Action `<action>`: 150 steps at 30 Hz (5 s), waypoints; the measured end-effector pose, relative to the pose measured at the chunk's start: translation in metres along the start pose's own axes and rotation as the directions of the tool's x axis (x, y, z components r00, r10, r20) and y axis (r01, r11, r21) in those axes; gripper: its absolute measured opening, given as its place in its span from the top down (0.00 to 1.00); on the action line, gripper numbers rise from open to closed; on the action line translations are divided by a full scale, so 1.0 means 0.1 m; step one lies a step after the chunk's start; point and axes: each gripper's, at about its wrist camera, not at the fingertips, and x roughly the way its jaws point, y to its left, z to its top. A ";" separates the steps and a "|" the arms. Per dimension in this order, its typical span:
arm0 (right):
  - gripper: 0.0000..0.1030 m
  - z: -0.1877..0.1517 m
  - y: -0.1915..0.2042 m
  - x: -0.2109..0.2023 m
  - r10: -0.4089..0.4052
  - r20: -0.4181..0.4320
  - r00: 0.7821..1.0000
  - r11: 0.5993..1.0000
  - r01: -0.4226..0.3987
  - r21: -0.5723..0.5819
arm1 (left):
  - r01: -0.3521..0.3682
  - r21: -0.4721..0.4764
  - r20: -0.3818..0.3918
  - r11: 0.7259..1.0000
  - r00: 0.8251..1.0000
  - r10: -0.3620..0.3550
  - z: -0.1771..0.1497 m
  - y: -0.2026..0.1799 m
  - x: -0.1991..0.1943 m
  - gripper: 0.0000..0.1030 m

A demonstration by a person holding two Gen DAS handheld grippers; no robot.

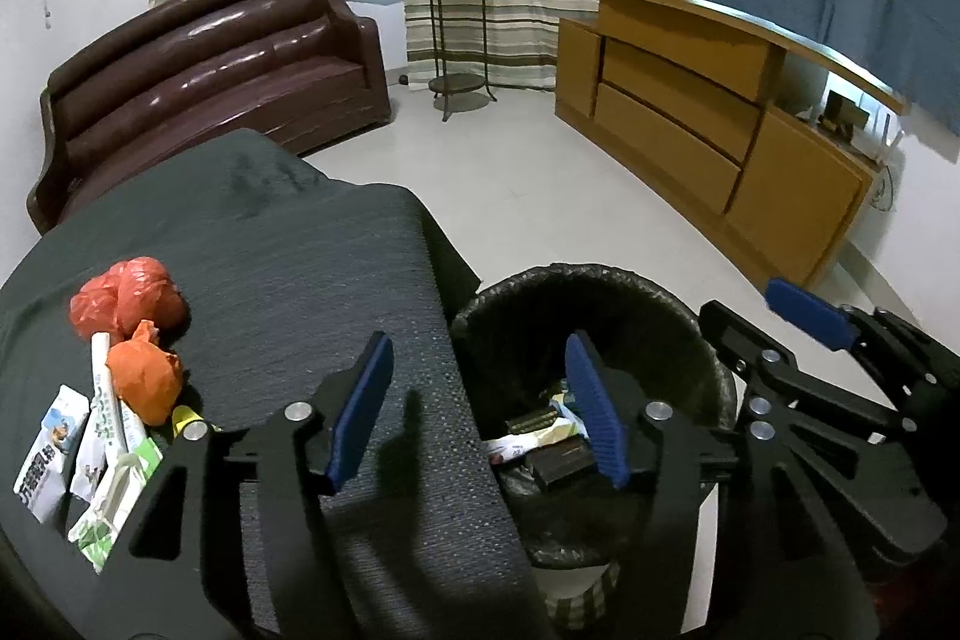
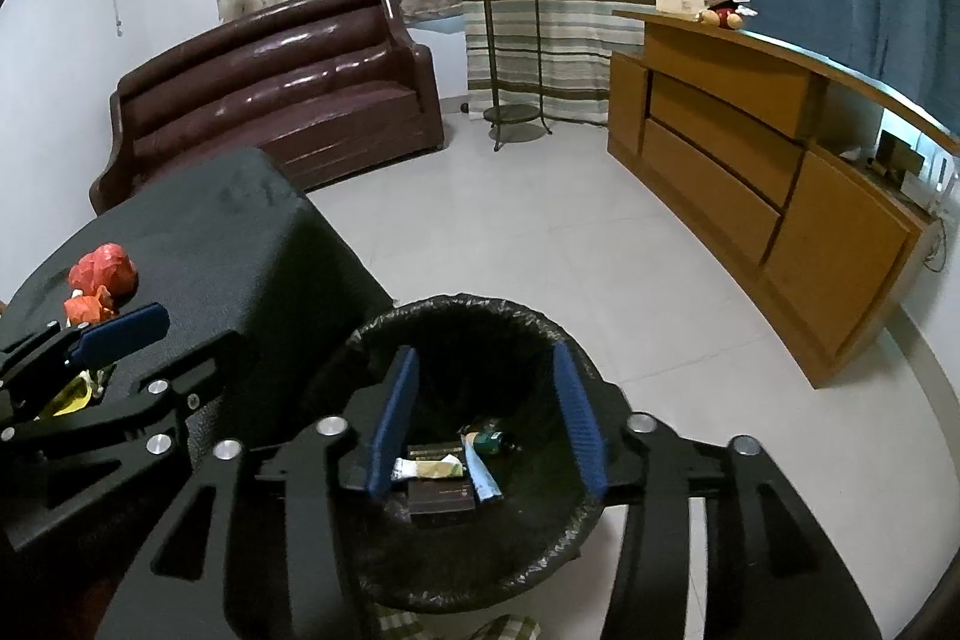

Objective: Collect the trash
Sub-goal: 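Move both open grippers back over the trash pile on the table, then grasp the yellow wrapper with the right gripper and lift it, then grasp the white-green wrapper with the left gripper while the right holds the yellow wrapper, then carry both wrappers over the black bin and open both grippers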

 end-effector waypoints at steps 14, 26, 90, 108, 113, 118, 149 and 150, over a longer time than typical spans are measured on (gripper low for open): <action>0.26 0.00 0.15 -0.16 -0.013 0.054 0.998 1.000 0.012 0.021 | -0.071 -0.070 0.024 0.995 0.997 0.072 -0.10 0.47 -0.30 0.31; 0.26 0.00 0.69 -0.24 0.080 0.013 0.997 0.996 -0.079 -0.049 | -0.204 -0.146 0.014 0.968 0.978 0.208 -0.37 1.21 -0.69 0.31; 0.75 -0.22 1.53 -0.19 0.202 -0.154 0.967 0.967 -0.222 -0.128 | -0.038 -0.217 -0.094 0.975 0.995 0.017 -0.82 1.62 -0.72 0.30; 0.75 -0.20 1.26 -0.22 0.217 -0.133 0.967 0.969 -0.230 -0.092 | -0.099 -0.149 -0.112 0.984 0.990 0.082 -0.69 1.40 -0.57 0.32; 0.75 -0.20 1.24 -0.21 0.218 -0.132 0.967 0.969 -0.231 -0.089 | -0.075 -0.132 -0.136 0.988 0.989 0.057 -0.73 1.39 -0.52 0.65; 0.75 -0.20 1.19 -0.21 0.218 -0.132 0.967 0.970 -0.230 -0.085 | -0.073 -0.130 -0.126 0.989 0.990 0.057 -0.75 1.40 -0.57 0.72; 0.75 0.00 0.52 -0.34 0.027 -0.019 0.999 0.998 -0.028 -0.052 | 0.046 -0.100 0.081 0.994 0.996 -0.038 -0.20 0.70 -0.65 0.72; 0.75 0.00 0.49 -0.34 0.019 -0.016 1.000 0.999 -0.020 -0.051 | 0.049 -0.094 0.082 0.994 0.996 -0.041 -0.19 0.65 -0.62 0.72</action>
